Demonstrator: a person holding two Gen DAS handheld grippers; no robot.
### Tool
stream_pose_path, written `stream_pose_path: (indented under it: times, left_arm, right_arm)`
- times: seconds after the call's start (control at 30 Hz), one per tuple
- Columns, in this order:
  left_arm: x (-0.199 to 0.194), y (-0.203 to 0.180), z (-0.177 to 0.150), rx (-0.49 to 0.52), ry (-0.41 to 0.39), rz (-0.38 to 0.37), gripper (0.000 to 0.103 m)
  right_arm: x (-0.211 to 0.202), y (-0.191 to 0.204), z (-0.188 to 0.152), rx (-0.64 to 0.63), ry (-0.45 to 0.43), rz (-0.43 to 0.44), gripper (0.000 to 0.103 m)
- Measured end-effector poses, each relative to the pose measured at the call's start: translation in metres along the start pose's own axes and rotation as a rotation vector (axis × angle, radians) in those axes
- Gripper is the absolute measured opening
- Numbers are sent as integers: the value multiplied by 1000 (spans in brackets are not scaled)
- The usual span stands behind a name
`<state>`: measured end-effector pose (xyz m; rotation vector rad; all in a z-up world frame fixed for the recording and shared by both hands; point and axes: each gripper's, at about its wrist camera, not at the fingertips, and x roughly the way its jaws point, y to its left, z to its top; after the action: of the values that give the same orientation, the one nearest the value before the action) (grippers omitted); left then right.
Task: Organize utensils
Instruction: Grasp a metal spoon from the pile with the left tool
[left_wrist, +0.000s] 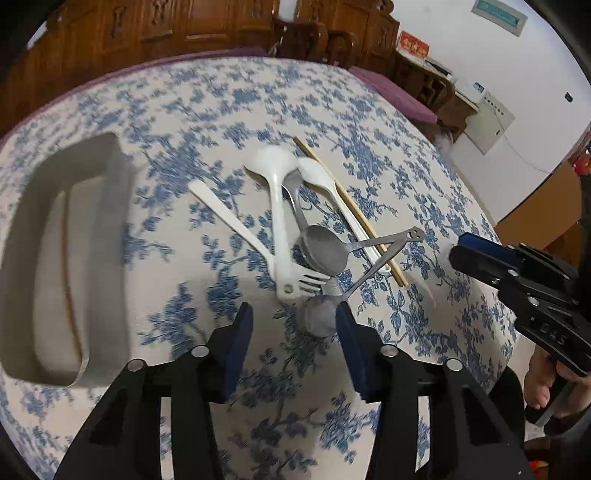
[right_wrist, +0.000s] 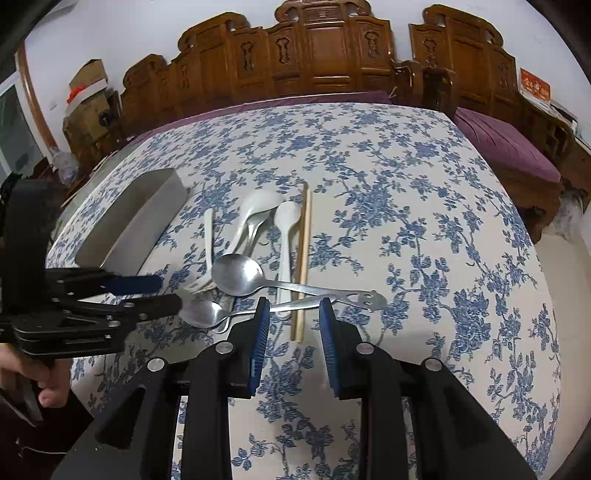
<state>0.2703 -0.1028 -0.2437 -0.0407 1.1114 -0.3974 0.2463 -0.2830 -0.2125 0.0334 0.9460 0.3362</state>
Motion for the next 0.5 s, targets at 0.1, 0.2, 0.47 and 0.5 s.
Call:
stream_pose_path:
  times: [0.1,0.2,0.47,0.5]
  left_arm:
    - [14,1,4,-21,42,-25,33]
    - [21,-1,4,-31,66,-47,28]
    - [15,-6,-6,-31,66,-75,4]
    - [11,-7,-7,-29,60,-77,3]
  right_arm:
    - [0,-8,1,24,1,5,30]
    - [0,-11,2,31,-1,5,30]
    - [-1,-12,3,29,1,1,30]
    - [0,-12,2,30,2,0,30]
